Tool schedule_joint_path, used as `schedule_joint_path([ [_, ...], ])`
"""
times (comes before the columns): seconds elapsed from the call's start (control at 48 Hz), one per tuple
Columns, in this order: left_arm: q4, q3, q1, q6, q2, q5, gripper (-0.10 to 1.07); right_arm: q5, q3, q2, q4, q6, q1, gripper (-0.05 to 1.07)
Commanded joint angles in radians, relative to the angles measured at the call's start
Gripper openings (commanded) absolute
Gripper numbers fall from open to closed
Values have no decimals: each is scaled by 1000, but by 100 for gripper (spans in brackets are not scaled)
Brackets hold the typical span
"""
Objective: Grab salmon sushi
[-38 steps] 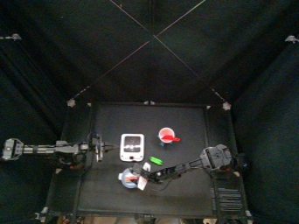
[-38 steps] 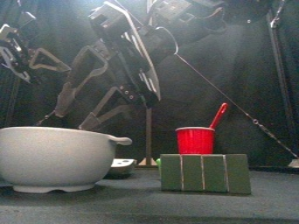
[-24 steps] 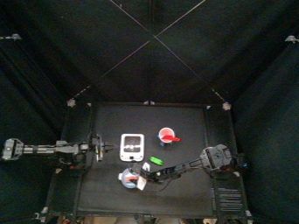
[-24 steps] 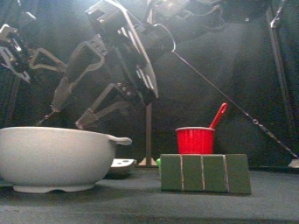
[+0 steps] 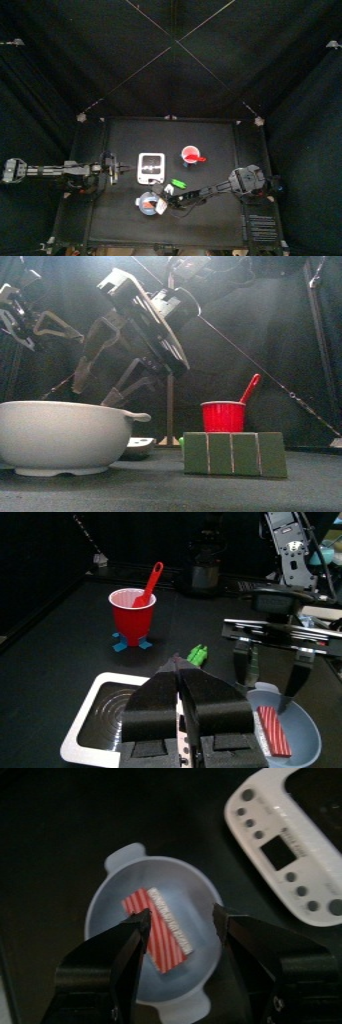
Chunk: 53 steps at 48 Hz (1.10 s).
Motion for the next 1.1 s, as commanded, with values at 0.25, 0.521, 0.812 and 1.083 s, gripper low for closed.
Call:
schedule_joint_path([
  [0.25,-2,-11,3,2,3,-11,32,106,-100,-58,181,-199,-17,87],
  [0.521,-2,-11,3,2,3,-11,32,126,-163,-37,426,-565,-38,86],
  [0.812,-2,-11,3,2,3,-11,32,114,-176,0,617,-844,-44,86],
  [1.083,-2,-11,3,2,3,-11,32,110,-215,34,644,-968,-38,86],
])
